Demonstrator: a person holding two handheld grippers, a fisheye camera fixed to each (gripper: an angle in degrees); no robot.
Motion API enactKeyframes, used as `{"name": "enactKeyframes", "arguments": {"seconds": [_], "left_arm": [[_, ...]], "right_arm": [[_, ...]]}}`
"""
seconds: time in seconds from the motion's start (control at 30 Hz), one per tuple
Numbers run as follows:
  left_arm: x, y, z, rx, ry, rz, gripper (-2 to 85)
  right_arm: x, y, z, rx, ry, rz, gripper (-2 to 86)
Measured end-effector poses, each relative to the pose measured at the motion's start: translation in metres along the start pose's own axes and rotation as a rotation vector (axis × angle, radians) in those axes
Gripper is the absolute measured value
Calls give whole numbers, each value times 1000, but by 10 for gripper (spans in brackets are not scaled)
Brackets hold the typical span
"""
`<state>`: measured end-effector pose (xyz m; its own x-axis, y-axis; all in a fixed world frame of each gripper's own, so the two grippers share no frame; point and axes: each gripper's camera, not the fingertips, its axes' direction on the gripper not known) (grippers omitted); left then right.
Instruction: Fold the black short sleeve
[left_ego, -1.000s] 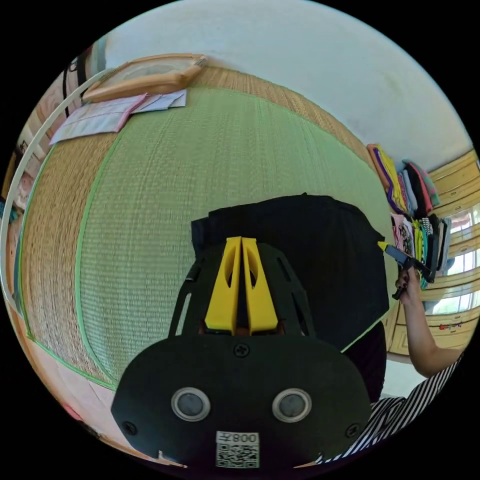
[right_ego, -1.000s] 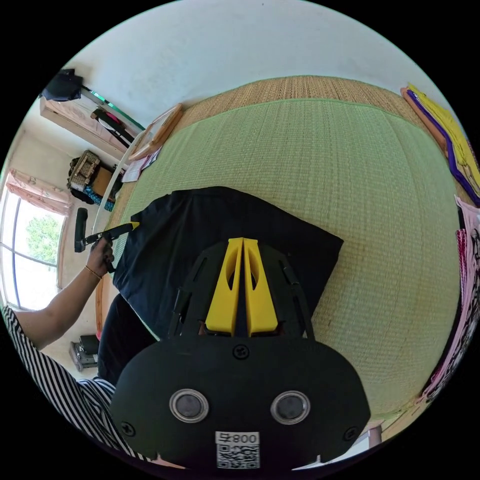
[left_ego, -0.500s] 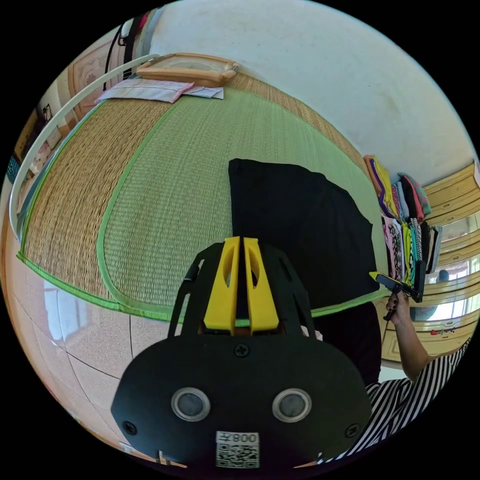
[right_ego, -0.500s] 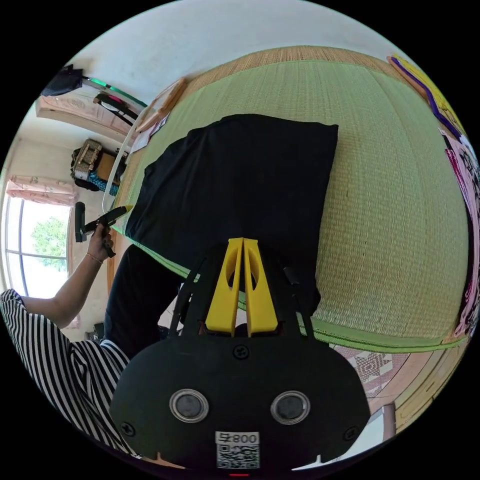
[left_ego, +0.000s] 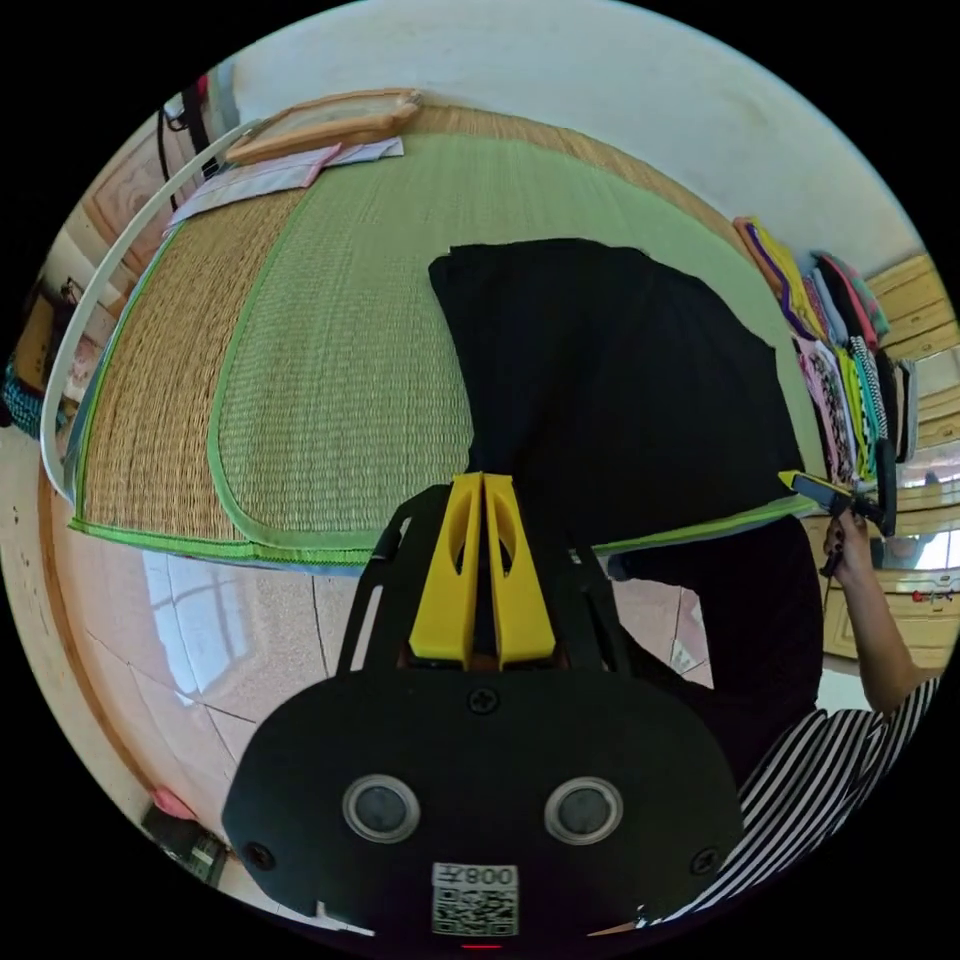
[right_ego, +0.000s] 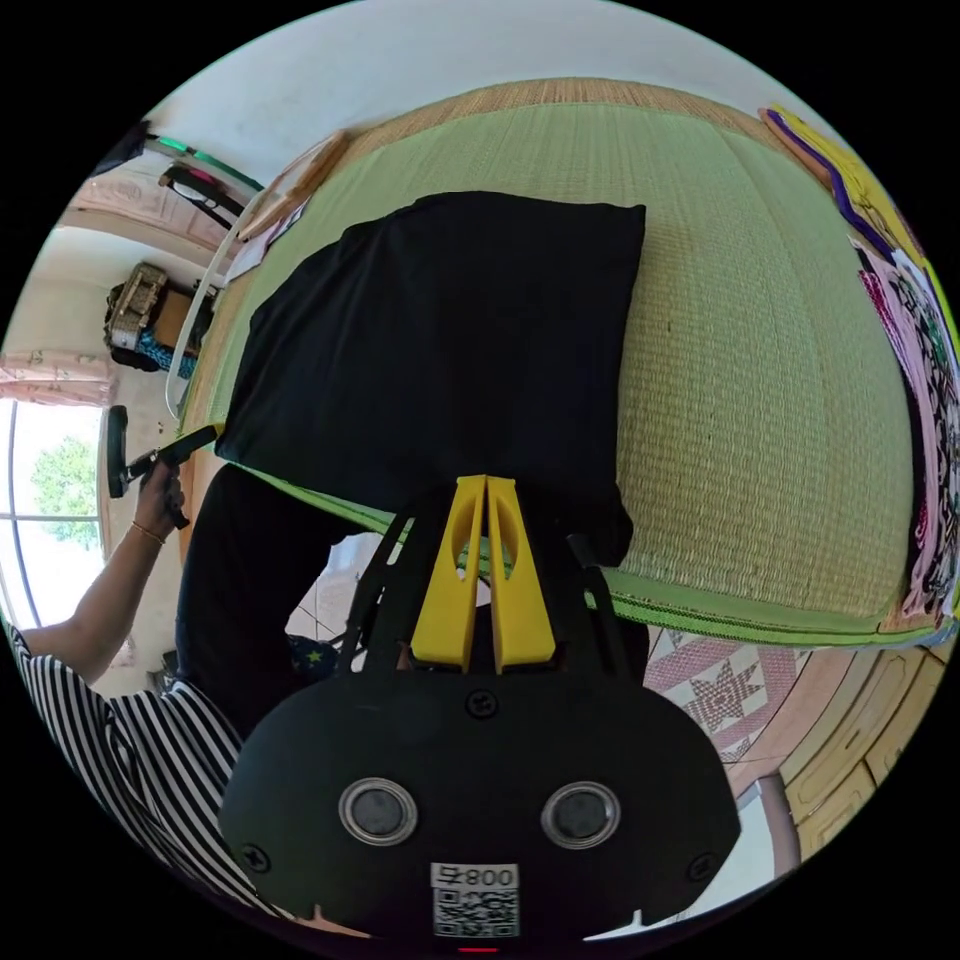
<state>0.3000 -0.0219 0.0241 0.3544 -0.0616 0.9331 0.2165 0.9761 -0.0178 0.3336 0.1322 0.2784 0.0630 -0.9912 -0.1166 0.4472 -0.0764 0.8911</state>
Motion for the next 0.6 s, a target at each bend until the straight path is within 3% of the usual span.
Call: {"name": "enactKeyframes", "arguments": {"seconds": [0.23,0.4,0.53,0.6], "left_arm": [[-8,9,-13,-39,-38,-121,0],[24,28,-41,72,30,-57,0],[51,32,-22,-73,-42,11,0],[54,34,-26,-51,-38,30,0]], "right_arm": [[10,34,16,21,-53,44,0],[17,59,30,40,-90,71,0],[23,73,44,41,-108,90,1],[27,83,53,42,-127,98,1]]}}
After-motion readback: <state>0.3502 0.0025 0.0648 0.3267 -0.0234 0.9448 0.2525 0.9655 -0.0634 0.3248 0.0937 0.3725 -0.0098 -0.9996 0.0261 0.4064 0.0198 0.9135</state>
